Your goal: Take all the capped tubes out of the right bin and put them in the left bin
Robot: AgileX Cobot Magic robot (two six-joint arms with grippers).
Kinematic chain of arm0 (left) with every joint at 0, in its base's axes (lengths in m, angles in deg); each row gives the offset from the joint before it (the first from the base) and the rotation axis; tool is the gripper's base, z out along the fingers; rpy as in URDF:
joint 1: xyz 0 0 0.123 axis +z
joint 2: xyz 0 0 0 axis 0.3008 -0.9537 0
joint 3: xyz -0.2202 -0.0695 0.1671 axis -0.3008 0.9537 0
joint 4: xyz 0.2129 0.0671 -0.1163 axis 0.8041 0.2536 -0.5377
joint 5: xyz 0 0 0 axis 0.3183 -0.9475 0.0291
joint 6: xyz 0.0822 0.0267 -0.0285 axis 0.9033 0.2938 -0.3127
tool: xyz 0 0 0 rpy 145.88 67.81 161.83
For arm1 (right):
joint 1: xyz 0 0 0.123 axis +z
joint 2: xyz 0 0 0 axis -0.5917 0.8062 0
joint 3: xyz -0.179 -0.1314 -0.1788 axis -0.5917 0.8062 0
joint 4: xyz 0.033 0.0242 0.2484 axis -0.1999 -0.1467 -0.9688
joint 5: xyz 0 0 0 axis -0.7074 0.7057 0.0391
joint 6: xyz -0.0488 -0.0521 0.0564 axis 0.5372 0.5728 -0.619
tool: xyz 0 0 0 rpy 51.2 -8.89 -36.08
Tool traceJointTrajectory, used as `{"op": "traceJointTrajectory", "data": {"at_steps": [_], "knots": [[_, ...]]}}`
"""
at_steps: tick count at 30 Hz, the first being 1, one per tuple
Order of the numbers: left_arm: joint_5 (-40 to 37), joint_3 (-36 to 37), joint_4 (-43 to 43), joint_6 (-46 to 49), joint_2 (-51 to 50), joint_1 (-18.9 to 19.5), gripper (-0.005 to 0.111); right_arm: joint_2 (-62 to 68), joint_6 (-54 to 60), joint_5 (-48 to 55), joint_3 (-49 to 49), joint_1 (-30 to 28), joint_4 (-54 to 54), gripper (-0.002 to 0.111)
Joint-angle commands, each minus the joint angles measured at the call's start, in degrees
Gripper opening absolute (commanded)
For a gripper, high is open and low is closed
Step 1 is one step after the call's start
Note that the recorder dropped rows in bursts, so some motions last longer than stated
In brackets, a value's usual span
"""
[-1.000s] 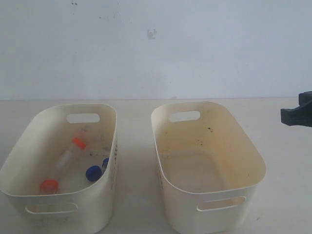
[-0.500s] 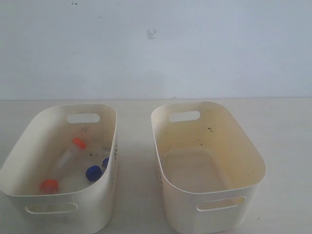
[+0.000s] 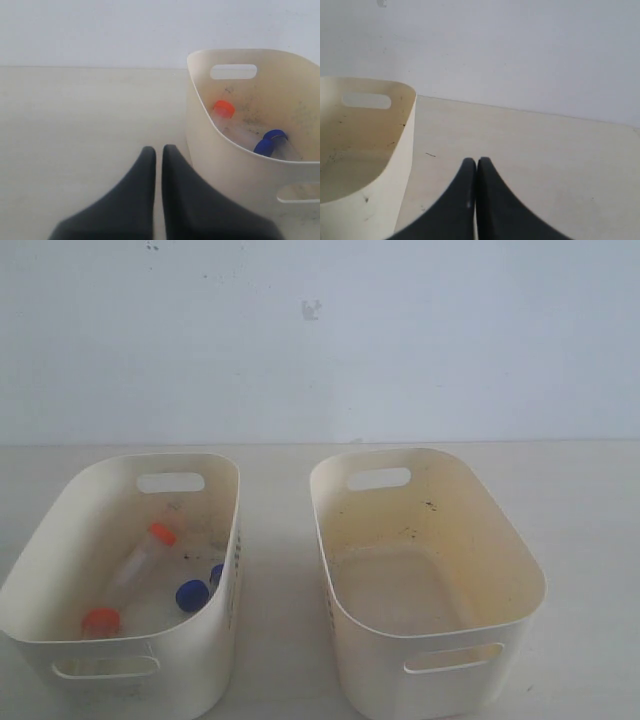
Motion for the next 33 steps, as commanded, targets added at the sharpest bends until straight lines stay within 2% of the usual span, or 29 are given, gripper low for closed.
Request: {"op": "traceJointTrajectory", "data": {"at_steps": [1, 12, 33], "knots": [[0.2, 0.2, -0.2, 0.1, 0.2, 0.3, 0.004, -7.3, -3.3, 0.9, 2.6, -1.8, 0.0, 0.000], [0.2, 0.2, -0.2, 0.1, 0.2, 0.3, 0.004, -21.5, -5.4, 26.1, 2.6, -2.9, -0.1, 0.000], [0.2, 0.2, -0.2, 0.1, 0.2, 0.3, 0.004, -21.5, -6.5, 26.5, 2.6, -2.9, -0.9, 0.000]]}}
